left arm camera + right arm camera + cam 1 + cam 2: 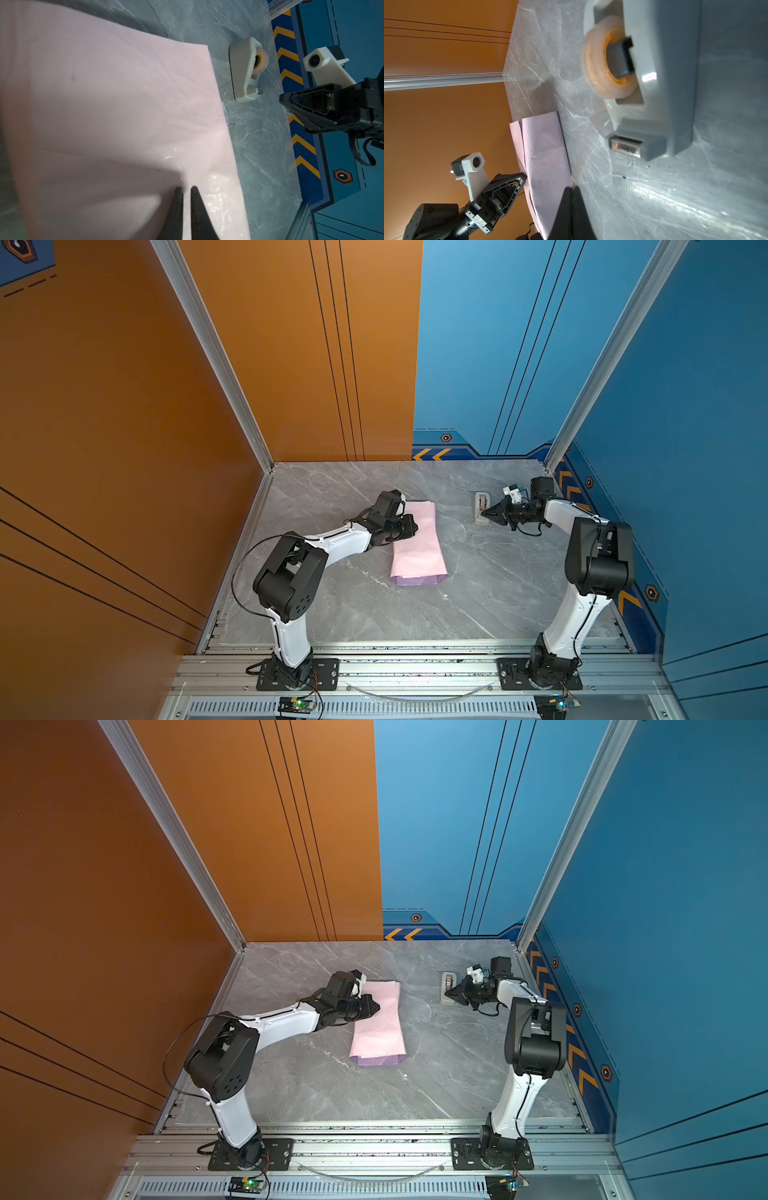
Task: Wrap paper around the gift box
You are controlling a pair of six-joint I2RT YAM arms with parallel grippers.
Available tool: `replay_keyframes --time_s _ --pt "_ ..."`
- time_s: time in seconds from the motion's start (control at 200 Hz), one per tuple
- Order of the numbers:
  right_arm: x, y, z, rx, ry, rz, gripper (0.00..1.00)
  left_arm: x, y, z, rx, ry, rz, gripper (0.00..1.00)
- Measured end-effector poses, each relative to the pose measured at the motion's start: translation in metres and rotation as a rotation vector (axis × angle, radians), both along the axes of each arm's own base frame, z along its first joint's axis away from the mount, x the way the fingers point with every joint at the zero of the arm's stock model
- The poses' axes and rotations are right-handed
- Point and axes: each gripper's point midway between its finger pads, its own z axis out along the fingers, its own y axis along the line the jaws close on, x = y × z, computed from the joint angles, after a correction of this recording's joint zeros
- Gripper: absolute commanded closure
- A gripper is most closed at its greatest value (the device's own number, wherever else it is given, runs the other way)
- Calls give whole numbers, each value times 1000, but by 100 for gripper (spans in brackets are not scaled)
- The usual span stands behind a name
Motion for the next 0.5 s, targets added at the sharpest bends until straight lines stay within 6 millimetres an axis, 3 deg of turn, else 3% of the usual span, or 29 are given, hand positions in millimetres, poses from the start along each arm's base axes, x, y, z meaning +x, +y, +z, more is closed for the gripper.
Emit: replay_keyframes --time_s 0.28,0.501 --pt "-18 0 3 -24 7 -21 100 -1 1 1 9 -7 5 88" --pt "-27 1 -12 -30 36 -46 100 -2 2 0 10 -7 6 88"
